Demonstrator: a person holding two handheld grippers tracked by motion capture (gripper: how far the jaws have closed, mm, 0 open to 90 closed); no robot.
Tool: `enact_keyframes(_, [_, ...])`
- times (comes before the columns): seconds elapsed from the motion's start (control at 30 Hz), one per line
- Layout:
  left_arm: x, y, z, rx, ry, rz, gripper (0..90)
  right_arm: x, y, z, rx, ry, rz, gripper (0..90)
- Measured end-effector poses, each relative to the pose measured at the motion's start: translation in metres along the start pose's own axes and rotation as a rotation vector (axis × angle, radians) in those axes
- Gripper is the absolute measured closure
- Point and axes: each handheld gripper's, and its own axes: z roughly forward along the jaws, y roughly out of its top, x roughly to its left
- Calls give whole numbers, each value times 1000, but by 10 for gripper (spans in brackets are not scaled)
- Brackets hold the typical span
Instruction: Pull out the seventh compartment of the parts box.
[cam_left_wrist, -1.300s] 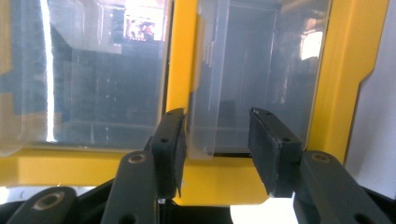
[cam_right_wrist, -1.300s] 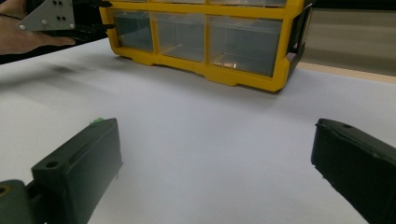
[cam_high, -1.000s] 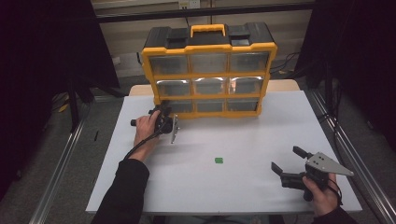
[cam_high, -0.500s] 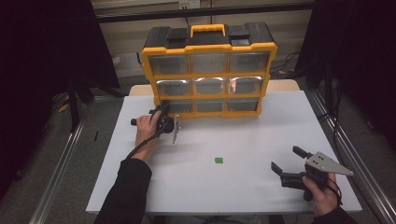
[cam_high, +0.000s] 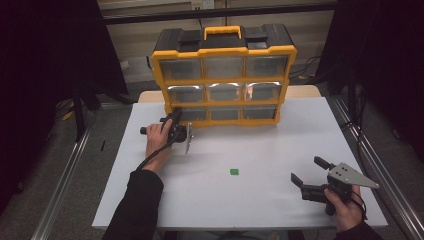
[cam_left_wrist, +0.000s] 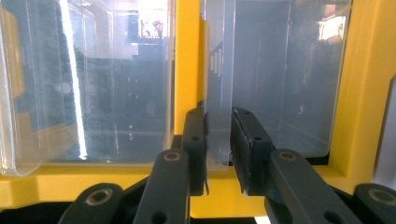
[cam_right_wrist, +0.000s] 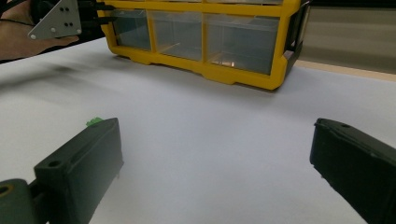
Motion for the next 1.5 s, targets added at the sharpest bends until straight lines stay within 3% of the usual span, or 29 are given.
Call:
enact_keyframes(0.07, [0,1,0,-6,12,7,773,1,0,0,3,-2,-5,21])
enact_keyframes(0.23, [-4,1,1,-9,14,-36,781,0,0,0,1,-4,-4,21])
enact_keyframes(0.27, [-3,1,1,-11,16,-30,783,0,0,0,2,-4,-4,21])
enact_keyframes(0.3, [-2,2,-1,17,20,1,783,0,0,0,4,0,-6,21])
enact_keyframes(0.53, [-3,1,0,-14,19,-31,785,0,0,0,2,-1,-6,21])
enact_keyframes(0.6, [0,2,-1,5,5,11,785,0,0,0,3,-1,-7,21])
enact_keyframes(0.63, [0,2,-1,3,8,18,786,0,0,-1,5,0,-8,21])
enact_keyframes(0.7, [-3,0,0,-26,40,-23,787,0,0,0,3,-2,-7,21])
enact_keyframes(0.73, [0,1,-3,4,29,9,786,0,0,-1,3,-2,-7,21])
enact_keyframes(0.77, [-1,1,-4,-4,53,-14,784,0,0,-1,4,-1,-5,21])
enact_keyframes(0.93, [-1,0,-6,-23,26,-16,785,0,0,-1,5,-2,-6,21])
enact_keyframes(0.97, [0,1,-8,-2,20,-1,784,1,0,-1,5,-2,-6,21])
enact_keyframes(1.0, [0,1,-8,-9,29,5,785,1,0,-1,5,-2,-6,21])
enact_keyframes(1.03, [-3,1,-8,-22,26,-27,786,0,0,-1,5,-2,-6,21])
enact_keyframes(1.13, [-2,1,-9,-21,35,-6,786,0,0,-1,5,-3,-7,21])
enact_keyframes(1.37, [-4,1,-10,-30,33,-32,787,1,0,-1,4,-4,-6,21])
enact_keyframes(1.47, [-3,1,-12,-17,43,-8,788,0,0,-1,5,-4,-6,21])
enact_keyframes(1.5, [-3,1,-12,-14,29,-17,788,0,0,-1,5,-3,-6,21])
